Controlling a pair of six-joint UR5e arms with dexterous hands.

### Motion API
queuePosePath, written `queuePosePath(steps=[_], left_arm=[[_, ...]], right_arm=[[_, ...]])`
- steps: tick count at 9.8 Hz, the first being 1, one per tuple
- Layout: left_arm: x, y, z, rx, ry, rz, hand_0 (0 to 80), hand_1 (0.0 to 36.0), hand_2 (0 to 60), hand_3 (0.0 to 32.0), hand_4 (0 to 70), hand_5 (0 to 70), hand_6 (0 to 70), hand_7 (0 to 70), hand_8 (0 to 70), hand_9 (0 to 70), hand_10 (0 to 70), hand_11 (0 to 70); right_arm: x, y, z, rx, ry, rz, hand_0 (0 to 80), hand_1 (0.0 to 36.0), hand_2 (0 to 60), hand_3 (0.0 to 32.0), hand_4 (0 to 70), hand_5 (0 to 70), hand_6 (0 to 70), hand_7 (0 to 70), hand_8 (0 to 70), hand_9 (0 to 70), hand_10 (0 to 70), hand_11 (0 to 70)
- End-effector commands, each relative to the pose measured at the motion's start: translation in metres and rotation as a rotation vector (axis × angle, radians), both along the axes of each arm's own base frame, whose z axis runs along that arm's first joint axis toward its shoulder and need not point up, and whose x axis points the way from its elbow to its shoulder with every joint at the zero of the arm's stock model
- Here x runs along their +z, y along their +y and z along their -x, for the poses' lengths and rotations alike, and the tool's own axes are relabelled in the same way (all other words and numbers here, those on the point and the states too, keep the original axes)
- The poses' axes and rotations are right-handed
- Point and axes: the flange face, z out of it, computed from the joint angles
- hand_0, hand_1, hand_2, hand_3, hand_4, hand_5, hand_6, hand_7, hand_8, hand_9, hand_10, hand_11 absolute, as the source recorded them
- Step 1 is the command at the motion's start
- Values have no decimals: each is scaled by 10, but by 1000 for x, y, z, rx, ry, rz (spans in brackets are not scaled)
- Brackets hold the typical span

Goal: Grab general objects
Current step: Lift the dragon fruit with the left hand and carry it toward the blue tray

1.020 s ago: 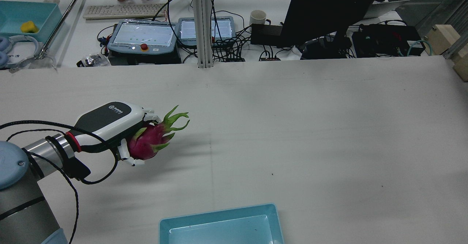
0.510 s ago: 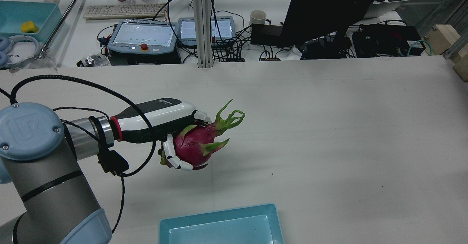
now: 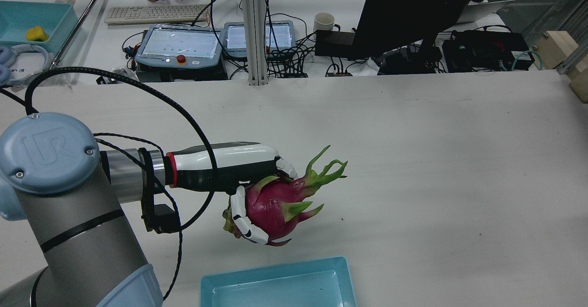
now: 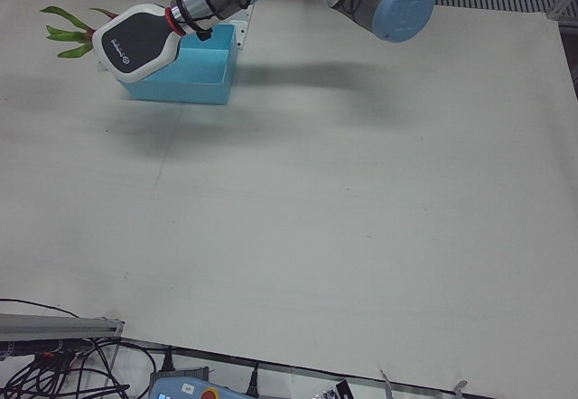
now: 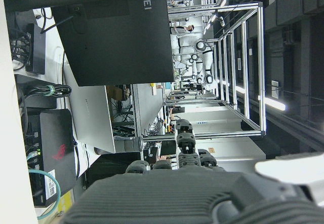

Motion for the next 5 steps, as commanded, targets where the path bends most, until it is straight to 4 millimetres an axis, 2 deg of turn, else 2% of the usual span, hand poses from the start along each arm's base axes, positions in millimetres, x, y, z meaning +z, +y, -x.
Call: queuePosePath(steps=[1,2,4,5], left_arm=[[-5,67,-58,183,0,4,615,360,600,0,359,352,700,700,604,655,700,700],[-4,85,-76,223,-4,10,613,360,600,0,365,356,700,700,608,660,700,700],[-12,86,-76,237,11,9,623,360,600,0,396,363,700,700,619,672,683,700],[-9,85,-76,240,12,8,645,357,600,0,346,303,651,700,552,602,550,700]], right_arm=[[1,0,1,-1,0,2,0,0,0,0,0,0,0,0,0,0,0,0],[1,0,1,-1,0,1,0,0,0,0,0,0,0,0,0,0,0,0],[1,0,1,-1,0,2,0,0,0,0,0,0,0,0,0,0,0,0],[1,0,1,-1,0,2,0,0,0,0,0,0,0,0,0,0,0,0]])
